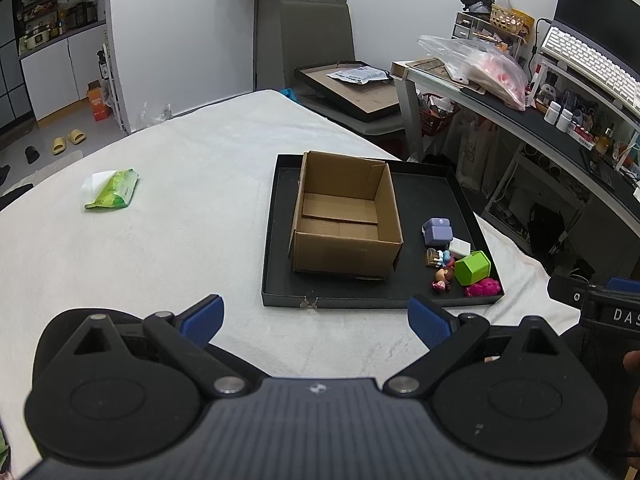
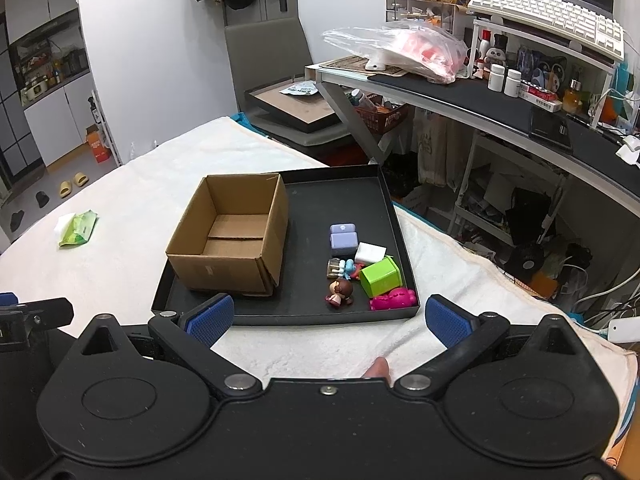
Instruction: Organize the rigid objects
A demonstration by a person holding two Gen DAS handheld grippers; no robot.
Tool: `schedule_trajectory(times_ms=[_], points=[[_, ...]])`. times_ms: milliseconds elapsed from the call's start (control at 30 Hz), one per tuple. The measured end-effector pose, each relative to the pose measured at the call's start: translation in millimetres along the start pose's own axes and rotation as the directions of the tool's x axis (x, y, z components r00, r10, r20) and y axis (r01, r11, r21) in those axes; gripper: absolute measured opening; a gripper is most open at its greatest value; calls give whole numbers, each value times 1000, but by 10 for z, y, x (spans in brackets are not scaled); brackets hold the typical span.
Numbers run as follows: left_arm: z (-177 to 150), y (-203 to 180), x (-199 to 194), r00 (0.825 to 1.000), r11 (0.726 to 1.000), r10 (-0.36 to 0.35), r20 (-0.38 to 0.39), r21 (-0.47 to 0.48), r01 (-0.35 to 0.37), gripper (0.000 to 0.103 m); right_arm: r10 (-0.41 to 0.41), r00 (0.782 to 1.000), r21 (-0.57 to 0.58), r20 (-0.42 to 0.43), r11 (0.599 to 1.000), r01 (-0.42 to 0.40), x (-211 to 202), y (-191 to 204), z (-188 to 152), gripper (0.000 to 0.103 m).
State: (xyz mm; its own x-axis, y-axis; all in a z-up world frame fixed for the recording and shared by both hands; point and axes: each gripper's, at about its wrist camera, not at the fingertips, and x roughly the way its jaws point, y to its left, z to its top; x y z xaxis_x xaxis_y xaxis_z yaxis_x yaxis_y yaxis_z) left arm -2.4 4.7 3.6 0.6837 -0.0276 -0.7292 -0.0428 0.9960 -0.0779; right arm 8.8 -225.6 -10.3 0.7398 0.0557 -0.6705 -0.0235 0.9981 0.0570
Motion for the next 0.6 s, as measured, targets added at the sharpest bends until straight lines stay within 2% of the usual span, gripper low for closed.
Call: schedule_trajectory(times_ms=[600], points=[[20,20,-9,1000,1000,5,-2,1,-5,98,-3,1000,-2,-5,1000,3,4,2,-6,103]])
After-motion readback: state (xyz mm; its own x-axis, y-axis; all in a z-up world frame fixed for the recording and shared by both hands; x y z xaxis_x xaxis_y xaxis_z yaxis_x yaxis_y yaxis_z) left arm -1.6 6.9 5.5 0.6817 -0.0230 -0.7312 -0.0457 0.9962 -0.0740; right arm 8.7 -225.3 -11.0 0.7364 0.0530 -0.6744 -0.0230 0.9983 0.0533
